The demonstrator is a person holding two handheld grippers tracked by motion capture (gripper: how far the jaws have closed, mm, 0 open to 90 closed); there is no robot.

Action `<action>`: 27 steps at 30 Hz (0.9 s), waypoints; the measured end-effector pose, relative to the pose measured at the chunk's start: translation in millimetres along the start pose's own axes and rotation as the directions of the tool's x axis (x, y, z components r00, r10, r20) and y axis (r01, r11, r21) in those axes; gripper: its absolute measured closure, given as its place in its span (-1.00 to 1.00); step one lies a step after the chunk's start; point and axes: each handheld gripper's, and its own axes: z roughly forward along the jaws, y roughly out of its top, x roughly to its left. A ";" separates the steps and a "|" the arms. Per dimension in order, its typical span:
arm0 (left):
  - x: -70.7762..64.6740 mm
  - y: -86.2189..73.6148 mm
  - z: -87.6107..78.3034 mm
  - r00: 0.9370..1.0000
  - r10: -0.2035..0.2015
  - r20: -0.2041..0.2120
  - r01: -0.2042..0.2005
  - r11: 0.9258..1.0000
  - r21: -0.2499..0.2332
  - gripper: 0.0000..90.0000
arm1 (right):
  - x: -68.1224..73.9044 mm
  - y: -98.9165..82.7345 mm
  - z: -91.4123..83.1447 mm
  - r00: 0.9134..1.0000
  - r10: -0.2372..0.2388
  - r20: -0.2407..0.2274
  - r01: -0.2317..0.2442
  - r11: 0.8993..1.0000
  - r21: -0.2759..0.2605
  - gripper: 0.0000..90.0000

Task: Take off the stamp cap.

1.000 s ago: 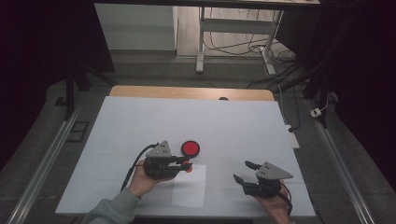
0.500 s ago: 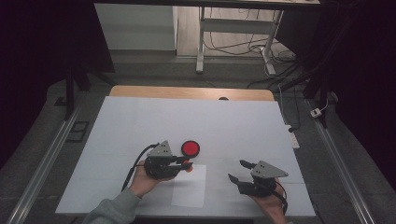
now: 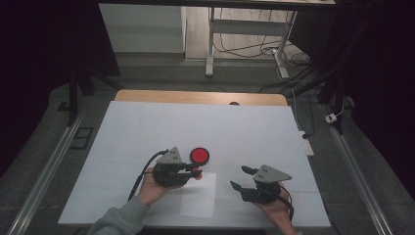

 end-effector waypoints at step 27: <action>0.2 -0.2 5.5 1.000 -0.015 0.009 0.015 1.000 -0.003 0.60 | 16.7 11.5 30.8 0.997 -0.016 -0.073 0.018 0.999 0.028 -0.28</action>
